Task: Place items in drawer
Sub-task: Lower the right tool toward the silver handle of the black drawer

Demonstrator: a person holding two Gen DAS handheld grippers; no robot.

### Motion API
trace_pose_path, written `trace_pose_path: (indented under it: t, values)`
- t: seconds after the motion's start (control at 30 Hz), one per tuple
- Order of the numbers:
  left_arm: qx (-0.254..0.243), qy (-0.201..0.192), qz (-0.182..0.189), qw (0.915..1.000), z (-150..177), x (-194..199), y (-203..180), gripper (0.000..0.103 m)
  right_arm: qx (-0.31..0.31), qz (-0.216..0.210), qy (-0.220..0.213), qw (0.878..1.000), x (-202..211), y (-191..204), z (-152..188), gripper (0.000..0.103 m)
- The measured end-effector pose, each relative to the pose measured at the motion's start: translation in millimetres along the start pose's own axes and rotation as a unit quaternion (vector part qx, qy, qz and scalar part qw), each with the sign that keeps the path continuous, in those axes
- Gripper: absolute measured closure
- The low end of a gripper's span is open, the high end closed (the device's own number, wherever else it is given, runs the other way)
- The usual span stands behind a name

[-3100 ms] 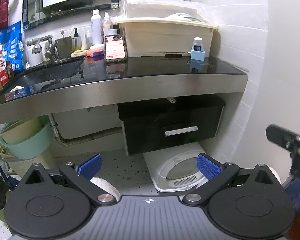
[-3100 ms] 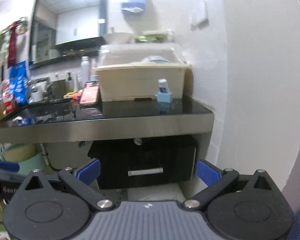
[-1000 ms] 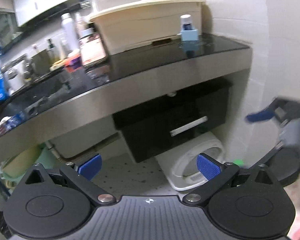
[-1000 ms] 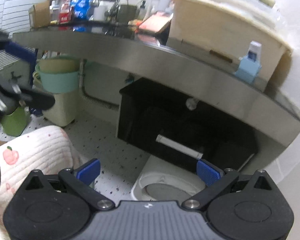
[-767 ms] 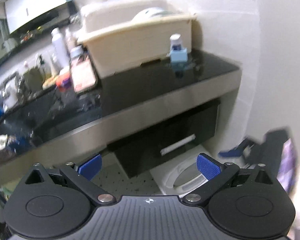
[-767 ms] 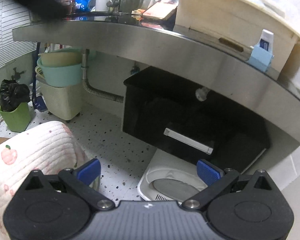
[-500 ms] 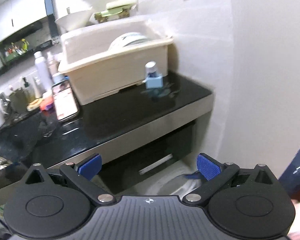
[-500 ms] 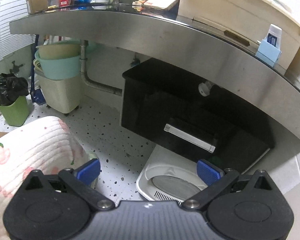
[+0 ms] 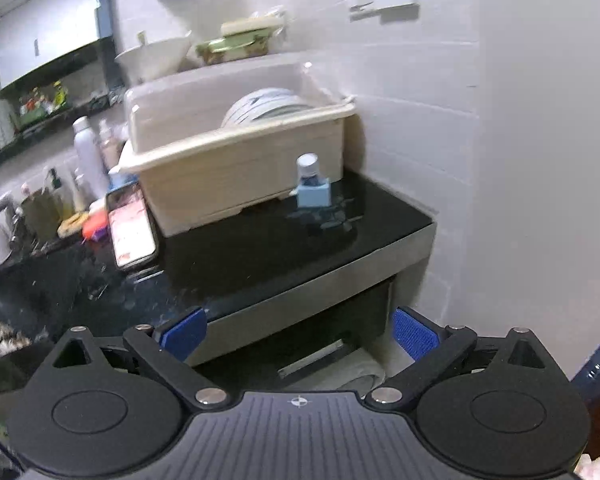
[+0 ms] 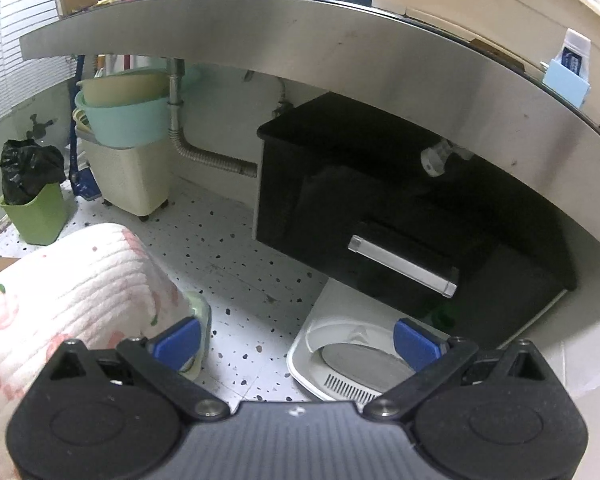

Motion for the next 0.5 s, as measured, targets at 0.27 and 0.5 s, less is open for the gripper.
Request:
trace_pose_path:
  t: [0.27,0.5]
  values:
    - [0.015,-0.019,-0.028,0.9993,7.9,-2.8,25.2,0.006,0.017,0.007,-0.003,1.0,-9.9,-4.6,-16.6,0.0]
    - [0.011,-0.031,-0.024,0.9992,19.1,-5.7,28.0,0.005,0.047,0.026,-0.008,0.999,-21.3,-18.3,-29.1,0.0]
Point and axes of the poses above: each gripper's, at about its wrist camera, not at the fingertips, and x roughly against the way its jaws point, y to its left, z to its underside, the point moved 8 cm from there along -x, roughly the way its jaws point, and after that the axes turned 12 degrees about x, right-handed, at the moved point
